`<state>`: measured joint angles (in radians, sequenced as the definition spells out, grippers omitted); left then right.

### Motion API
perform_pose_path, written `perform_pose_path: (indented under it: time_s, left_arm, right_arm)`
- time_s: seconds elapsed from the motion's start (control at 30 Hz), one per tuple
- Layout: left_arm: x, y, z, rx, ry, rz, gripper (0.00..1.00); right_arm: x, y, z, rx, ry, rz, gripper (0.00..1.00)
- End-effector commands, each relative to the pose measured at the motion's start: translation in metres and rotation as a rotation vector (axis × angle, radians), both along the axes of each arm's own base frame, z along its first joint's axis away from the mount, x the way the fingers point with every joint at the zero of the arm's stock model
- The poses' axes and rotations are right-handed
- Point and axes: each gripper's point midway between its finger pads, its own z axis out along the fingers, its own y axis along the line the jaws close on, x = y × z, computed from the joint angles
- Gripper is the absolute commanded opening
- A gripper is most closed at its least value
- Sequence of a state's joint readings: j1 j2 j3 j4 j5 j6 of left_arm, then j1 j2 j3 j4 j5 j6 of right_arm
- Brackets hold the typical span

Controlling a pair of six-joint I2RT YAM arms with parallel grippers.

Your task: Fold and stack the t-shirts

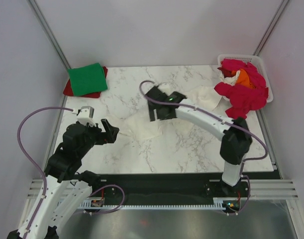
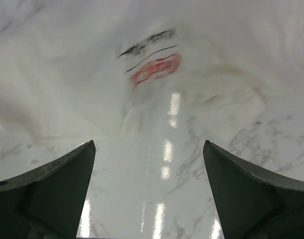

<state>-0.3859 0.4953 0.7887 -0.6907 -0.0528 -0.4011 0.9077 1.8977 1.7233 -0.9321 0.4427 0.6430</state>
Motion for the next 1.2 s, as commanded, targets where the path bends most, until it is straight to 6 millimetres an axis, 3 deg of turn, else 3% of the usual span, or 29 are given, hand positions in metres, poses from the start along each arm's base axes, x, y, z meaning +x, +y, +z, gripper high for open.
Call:
perform_pose_path:
  time_s: [0.0,0.03,0.07,0.13,0.17,0.23,0.3,0.33,0.37,0.43,0.47,0.5,0.57,0.63,0.67,0.8,0.87,0.93,1.03,1.07,1.13,1.17]
  left_arm:
    - [0.003,0.003,0.012,0.003,-0.024,0.018,0.97]
    - [0.003,0.003,0.011,0.003,-0.023,0.020,0.97]
    - [0.003,0.004,0.011,0.004,-0.021,0.022,0.97]
    - [0.004,0.003,0.009,0.008,-0.011,0.022,0.97]
    - [0.005,0.003,0.008,0.009,-0.008,0.020,0.97]
    - [0.007,0.001,0.005,0.014,0.008,0.012,0.97]
    - [0.008,-0.001,0.003,0.018,0.018,0.007,0.97]
    - [0.008,-0.001,0.001,0.021,0.026,0.004,0.97]
    - [0.008,-0.001,0.001,0.022,0.028,0.004,0.96]
    - [0.008,-0.001,0.001,0.022,0.026,0.005,0.96]
    - [0.008,-0.001,0.001,0.022,0.025,0.007,0.96]
    - [0.008,0.000,0.001,0.023,0.023,0.010,0.96]
    - [0.008,0.000,0.001,0.024,0.024,0.011,0.96]
    - [0.009,0.000,0.000,0.026,0.030,0.011,0.96]
    - [0.010,0.000,-0.001,0.027,0.033,0.011,0.96]
    - [0.011,-0.001,-0.003,0.030,0.043,0.008,0.96]
    - [0.011,-0.001,-0.004,0.031,0.046,0.008,0.96]
    - [0.011,-0.001,-0.004,0.033,0.048,0.009,0.96]
    - [0.012,-0.001,-0.005,0.035,0.052,0.012,0.96]
    - [0.012,-0.001,-0.005,0.035,0.052,0.012,0.96]
    - [0.012,-0.001,-0.006,0.036,0.055,0.012,0.96]
    - [0.012,-0.001,-0.006,0.038,0.056,0.014,0.96]
  right_arm:
    - [0.054,-0.133,0.044,0.037,-0.137,-0.273,0.98]
    - [0.062,-0.159,0.044,0.034,-0.155,-0.324,0.98]
    - [0.070,-0.210,0.049,0.022,-0.174,-0.441,0.98]
    - [0.071,-0.257,0.036,-0.009,-0.165,-0.518,0.98]
    - [0.075,-0.299,0.037,0.003,-0.170,-0.615,0.98]
    - [0.081,-0.321,0.032,0.075,-0.149,-0.641,0.98]
    - [0.093,-0.368,0.039,0.100,-0.172,-0.738,0.98]
    - [0.098,-0.377,0.040,0.115,-0.173,-0.749,0.98]
    - [0.102,-0.398,0.036,0.101,-0.165,-0.789,0.98]
    - [0.116,-0.417,0.051,0.102,-0.205,-0.815,0.98]
    - [0.120,-0.430,0.040,0.087,-0.179,-0.839,0.98]
    - [0.128,-0.437,0.048,0.083,-0.198,-0.845,0.98]
    - [0.131,-0.455,0.032,0.035,-0.150,-0.886,0.98]
    - [0.139,-0.464,0.030,0.036,-0.153,-0.897,0.98]
    - [0.144,-0.468,0.017,0.050,-0.126,-0.897,0.98]
    - [0.171,-0.469,0.010,0.154,-0.118,-0.847,0.90]
    - [0.179,-0.469,0.006,0.200,-0.107,-0.830,0.47]
    - [0.192,-0.461,0.024,0.287,-0.142,-0.787,0.00]
    - [0.205,-0.466,0.067,0.313,-0.244,-0.785,0.00]
    - [0.214,-0.469,0.098,0.321,-0.318,-0.776,0.00]
    - [0.224,-0.476,0.130,0.315,-0.405,-0.779,0.00]
    - [0.228,-0.486,0.170,0.300,-0.511,-0.805,0.00]
